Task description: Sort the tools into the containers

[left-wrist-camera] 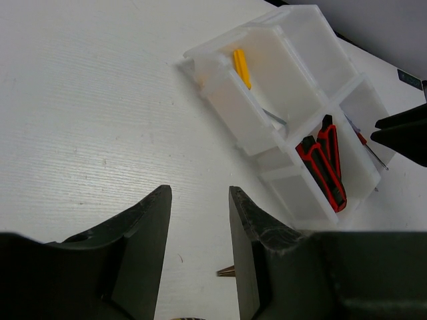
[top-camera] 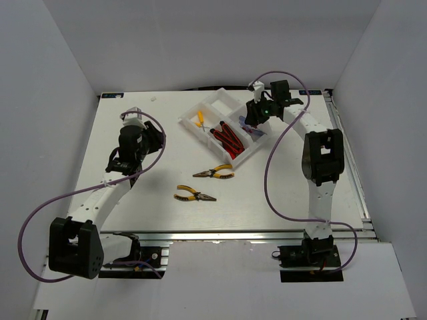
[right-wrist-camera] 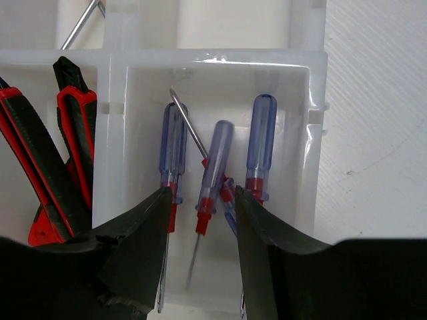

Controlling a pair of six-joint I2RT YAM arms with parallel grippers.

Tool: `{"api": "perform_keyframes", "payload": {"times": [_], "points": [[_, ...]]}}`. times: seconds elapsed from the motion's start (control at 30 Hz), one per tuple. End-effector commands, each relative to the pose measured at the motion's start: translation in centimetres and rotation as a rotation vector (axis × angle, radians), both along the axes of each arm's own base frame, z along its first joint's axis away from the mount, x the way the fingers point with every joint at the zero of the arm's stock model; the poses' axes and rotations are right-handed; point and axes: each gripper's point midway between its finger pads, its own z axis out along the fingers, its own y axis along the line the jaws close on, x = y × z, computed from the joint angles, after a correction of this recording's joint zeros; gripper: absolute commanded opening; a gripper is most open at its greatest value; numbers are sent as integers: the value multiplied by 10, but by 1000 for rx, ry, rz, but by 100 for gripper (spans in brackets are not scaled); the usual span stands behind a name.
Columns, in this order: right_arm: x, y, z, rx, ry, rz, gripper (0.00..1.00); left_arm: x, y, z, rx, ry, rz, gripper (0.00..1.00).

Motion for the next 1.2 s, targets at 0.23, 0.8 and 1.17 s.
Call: {"api": "perform_keyframes", "payload": {"times": [0.23, 0.8, 1.17], "points": [[-31, 8, 113, 72, -234, 99, 69, 6, -3, 7, -27, -29, -70, 0], [-292, 94, 37, 2, -400, 1376, 55, -7, 24, 41, 131, -81, -56, 43], [-258, 128, -33, -243, -310, 1015, 41, -11, 26, 47, 142, -96, -49, 47]]}}
